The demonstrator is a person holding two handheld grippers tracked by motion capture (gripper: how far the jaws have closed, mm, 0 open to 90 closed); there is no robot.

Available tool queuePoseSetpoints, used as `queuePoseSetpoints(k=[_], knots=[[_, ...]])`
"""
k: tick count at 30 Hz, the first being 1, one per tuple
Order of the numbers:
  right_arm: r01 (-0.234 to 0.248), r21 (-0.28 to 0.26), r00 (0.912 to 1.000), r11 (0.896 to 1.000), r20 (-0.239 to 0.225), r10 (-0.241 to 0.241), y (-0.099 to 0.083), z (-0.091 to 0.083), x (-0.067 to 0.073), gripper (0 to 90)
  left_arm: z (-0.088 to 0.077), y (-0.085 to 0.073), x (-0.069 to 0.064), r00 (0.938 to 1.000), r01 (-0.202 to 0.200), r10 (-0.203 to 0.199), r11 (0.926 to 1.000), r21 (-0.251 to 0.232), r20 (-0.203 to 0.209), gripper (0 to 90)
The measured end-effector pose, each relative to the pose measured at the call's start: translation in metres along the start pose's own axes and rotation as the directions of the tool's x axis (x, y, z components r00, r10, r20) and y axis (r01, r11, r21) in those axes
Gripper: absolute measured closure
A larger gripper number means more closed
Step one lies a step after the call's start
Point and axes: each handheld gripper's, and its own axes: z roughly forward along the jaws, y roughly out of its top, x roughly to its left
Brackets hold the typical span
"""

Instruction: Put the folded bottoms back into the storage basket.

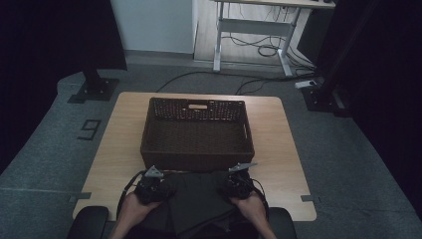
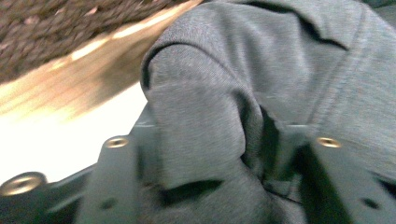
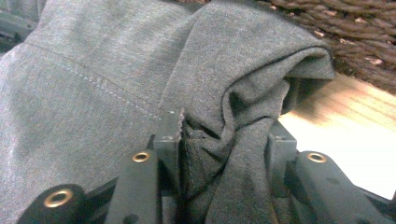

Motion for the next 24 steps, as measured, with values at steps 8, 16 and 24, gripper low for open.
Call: queuePoseSetpoints(k=[8,16,24], knots=[[-0.002,-0.041,0.9998,0.999,-0.018,0.002,-0.002,-0.007,0.0,64.9,-0.006,0.002,-0.003,0.9997,-0.023,0.023,0.9996,-0.017,-0.012,63.4],[0.022,-0.09,0.9997,0.996,-0.003,-0.022,-0.003,-0.023,0.006,66.8,-0.025,0.011,-0.008,0.9996,-0.022,0.023,0.9967,-0.078,0.017,64.3],[0.039,-0.137,0.9992,0.99,-0.003,-0.04,0.0,-0.04,0.014,67.6,-0.041,0.018,-0.012,0.9978,-0.016,0.024,0.9923,-0.123,0.061,64.3]])
